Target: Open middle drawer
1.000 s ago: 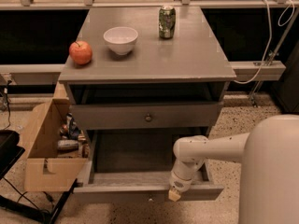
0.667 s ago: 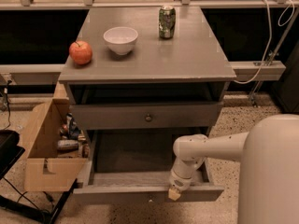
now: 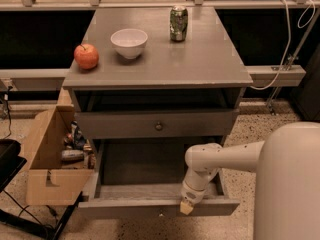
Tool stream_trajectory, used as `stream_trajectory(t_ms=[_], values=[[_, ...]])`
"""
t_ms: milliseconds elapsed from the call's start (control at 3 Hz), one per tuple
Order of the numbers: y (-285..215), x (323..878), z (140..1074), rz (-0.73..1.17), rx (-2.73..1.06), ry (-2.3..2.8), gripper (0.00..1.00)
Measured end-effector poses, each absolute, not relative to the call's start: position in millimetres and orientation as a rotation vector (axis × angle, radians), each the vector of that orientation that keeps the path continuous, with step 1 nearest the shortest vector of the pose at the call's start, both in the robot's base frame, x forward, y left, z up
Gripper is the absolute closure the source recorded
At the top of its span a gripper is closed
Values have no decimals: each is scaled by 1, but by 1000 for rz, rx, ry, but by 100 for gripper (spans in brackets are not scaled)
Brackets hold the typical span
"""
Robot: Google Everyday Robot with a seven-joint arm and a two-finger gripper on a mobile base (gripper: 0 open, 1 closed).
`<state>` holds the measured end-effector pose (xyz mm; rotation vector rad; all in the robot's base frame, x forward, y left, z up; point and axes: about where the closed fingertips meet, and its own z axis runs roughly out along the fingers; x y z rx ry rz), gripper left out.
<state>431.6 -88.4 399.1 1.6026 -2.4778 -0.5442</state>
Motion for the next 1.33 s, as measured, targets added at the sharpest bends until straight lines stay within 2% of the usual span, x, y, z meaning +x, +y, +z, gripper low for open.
stream_trajectory(t_ms=[1000, 1333], values=[[-88, 433, 399, -544, 1603, -2478, 12], [-88, 433, 399, -544, 1603, -2478, 0]])
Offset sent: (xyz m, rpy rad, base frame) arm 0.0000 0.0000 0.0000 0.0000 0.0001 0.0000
